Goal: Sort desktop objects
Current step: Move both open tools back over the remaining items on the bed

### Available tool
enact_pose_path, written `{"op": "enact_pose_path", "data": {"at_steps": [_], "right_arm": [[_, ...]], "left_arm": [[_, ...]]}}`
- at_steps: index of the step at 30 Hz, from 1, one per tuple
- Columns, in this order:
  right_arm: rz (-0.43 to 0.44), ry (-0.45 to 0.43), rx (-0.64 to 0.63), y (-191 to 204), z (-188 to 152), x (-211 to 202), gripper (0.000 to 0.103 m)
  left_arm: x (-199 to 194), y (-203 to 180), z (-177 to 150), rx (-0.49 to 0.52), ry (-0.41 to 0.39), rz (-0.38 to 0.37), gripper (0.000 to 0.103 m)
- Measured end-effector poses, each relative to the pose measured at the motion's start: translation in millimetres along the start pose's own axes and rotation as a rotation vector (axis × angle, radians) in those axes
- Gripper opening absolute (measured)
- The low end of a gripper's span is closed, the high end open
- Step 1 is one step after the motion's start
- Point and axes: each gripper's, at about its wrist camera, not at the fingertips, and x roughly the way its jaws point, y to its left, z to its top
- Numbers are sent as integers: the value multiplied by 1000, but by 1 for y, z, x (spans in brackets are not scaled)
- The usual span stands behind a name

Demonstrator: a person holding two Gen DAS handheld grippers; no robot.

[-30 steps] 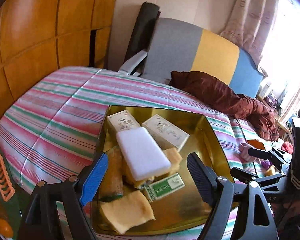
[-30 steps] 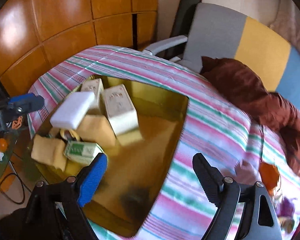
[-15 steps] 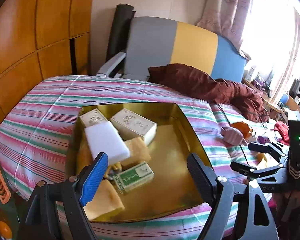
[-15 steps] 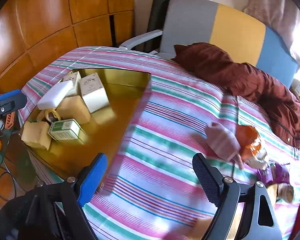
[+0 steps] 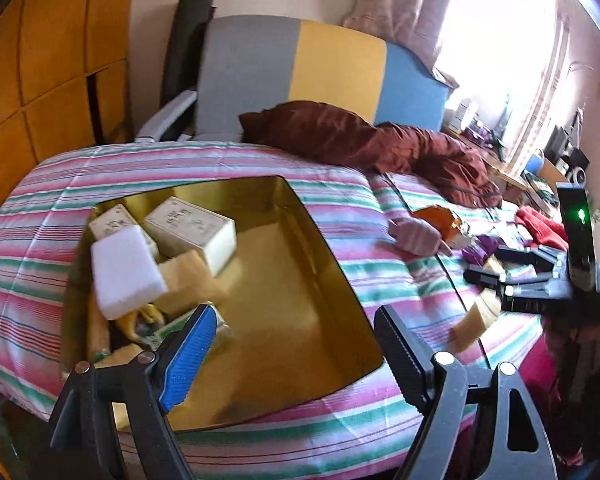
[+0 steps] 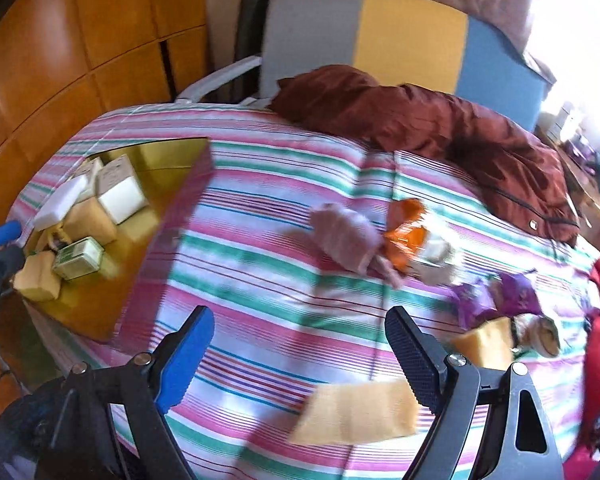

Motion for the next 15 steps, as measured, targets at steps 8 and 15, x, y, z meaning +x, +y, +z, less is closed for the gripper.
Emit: {"op": "enact_pose_path", "data": {"at_steps": [8,15], "right_arm": [[-60,4,133,-66,3,-10,88],[-43,-10,345,-136,1,-9,85]], "left_arm": [[10,-22,-6,46,46,-57,82],[19,-40,-11,87,84,-92,82]]}}
